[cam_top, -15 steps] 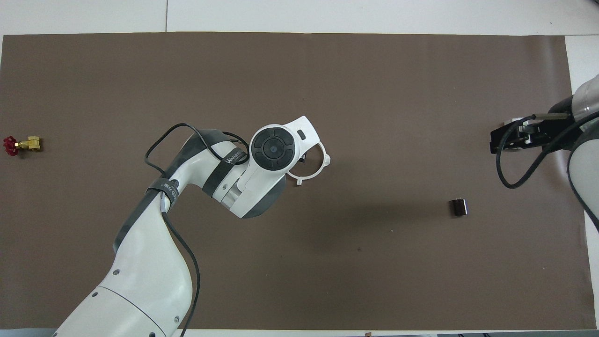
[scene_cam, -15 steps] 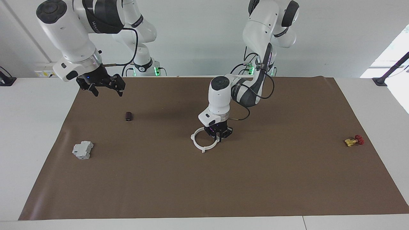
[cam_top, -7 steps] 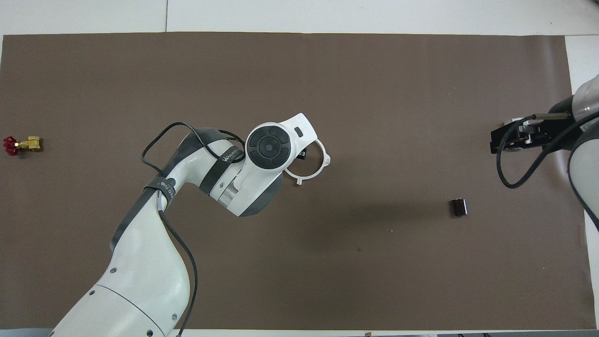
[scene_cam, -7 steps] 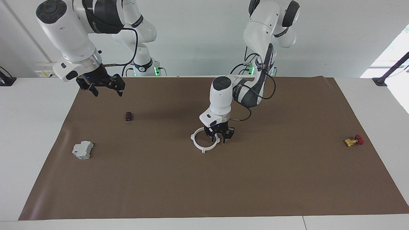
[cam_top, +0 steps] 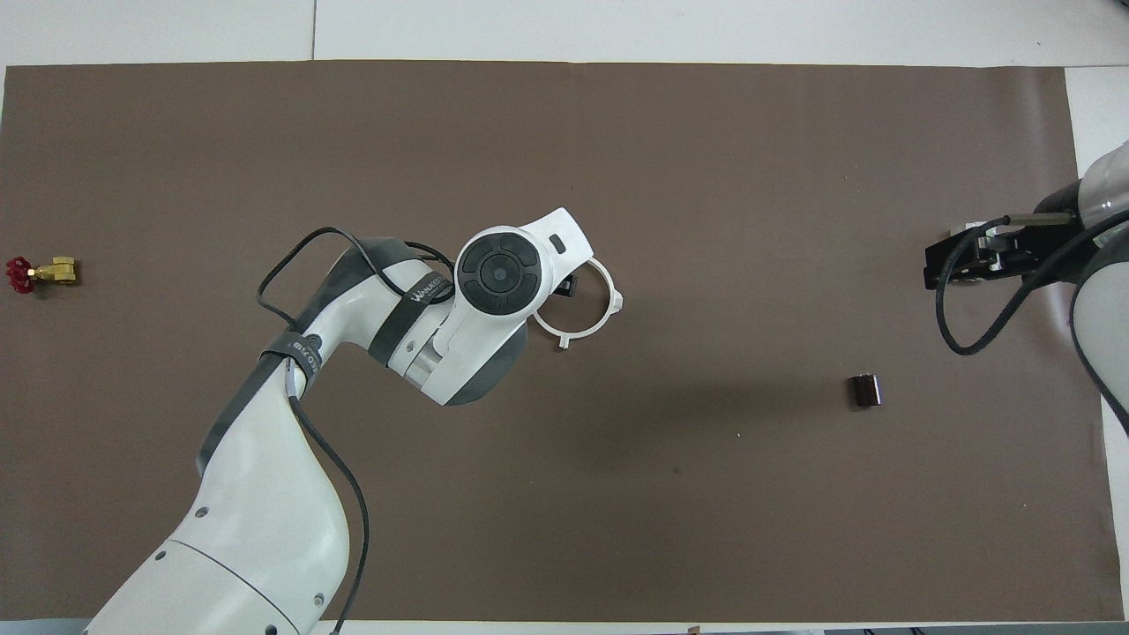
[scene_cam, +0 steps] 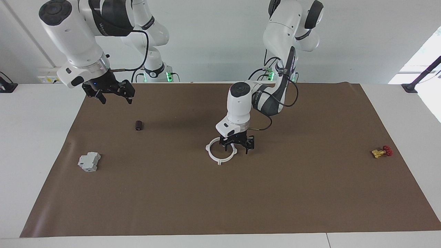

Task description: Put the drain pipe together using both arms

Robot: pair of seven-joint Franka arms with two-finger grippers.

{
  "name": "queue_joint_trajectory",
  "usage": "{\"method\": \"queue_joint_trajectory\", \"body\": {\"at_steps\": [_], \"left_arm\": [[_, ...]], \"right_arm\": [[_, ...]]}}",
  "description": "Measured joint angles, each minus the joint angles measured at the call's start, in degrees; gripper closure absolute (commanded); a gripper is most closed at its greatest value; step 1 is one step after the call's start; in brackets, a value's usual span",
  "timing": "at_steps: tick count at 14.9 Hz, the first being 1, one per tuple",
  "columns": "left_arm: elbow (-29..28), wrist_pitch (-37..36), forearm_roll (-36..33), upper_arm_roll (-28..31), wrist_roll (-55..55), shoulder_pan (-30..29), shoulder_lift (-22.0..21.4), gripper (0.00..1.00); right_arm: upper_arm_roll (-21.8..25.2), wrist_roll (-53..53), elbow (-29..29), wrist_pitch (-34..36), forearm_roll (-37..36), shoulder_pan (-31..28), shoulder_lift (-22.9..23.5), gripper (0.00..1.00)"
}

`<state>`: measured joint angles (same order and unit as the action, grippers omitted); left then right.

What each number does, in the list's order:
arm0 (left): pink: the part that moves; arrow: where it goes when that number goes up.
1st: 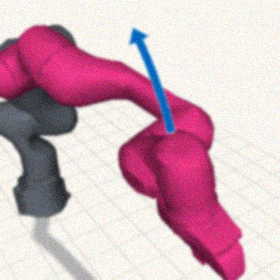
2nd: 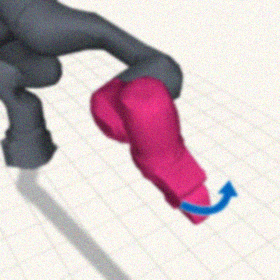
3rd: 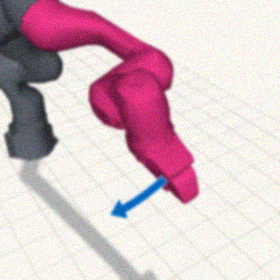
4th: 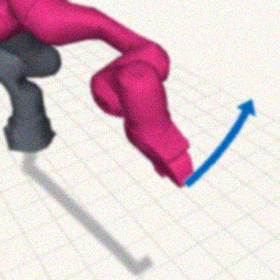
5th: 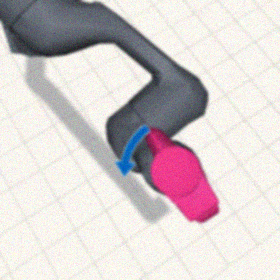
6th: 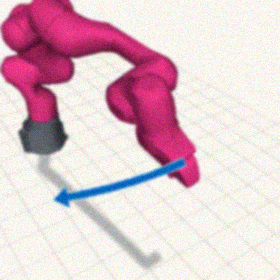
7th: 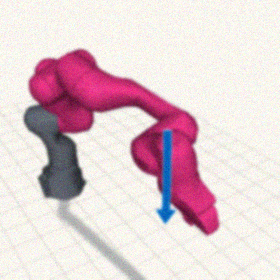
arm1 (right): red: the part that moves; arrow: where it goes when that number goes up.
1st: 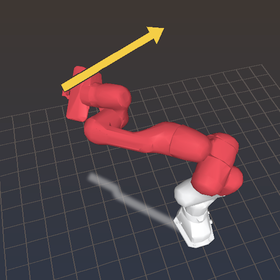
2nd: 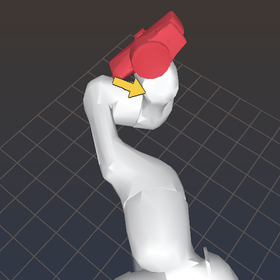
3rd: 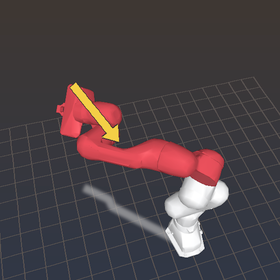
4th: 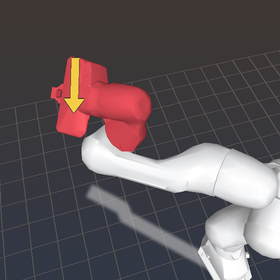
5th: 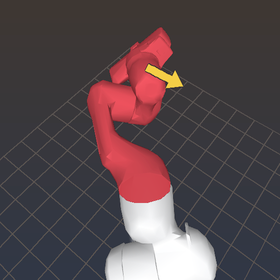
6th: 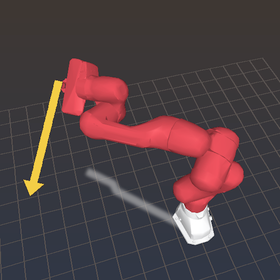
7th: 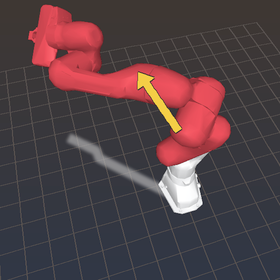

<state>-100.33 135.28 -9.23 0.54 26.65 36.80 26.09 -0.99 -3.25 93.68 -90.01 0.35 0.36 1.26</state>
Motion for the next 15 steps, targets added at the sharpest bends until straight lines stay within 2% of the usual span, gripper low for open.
{"method": "queue_joint_trajectory", "body": {"at_steps": [3,9,11,15], "left_arm": [[-1.0,-5.3,0.0,0.2,0.0,-3.3,-4.8,0.0],[-7.0,-12.0,0.0,0.4,-1.1,-15.0,-16.8,0.0],[-7.3,-13.2,0.7,0.4,-5.4,-19.2,-18.9,0.0],[-7.1,-19.2,7.1,0.6,-17.6,-27.5,-23.6,0.0]], "right_arm": [[0.0,0.0,0.0,0.0,0.0,0.0,0.0,0.0],[0.0,0.0,0.0,0.0,0.0,0.0,0.0,0.0],[0.0,0.0,0.0,0.0,0.0,0.0,0.0,0.0],[0.0,0.0,0.0,0.0,0.0,0.0,0.0,0.0]]}}
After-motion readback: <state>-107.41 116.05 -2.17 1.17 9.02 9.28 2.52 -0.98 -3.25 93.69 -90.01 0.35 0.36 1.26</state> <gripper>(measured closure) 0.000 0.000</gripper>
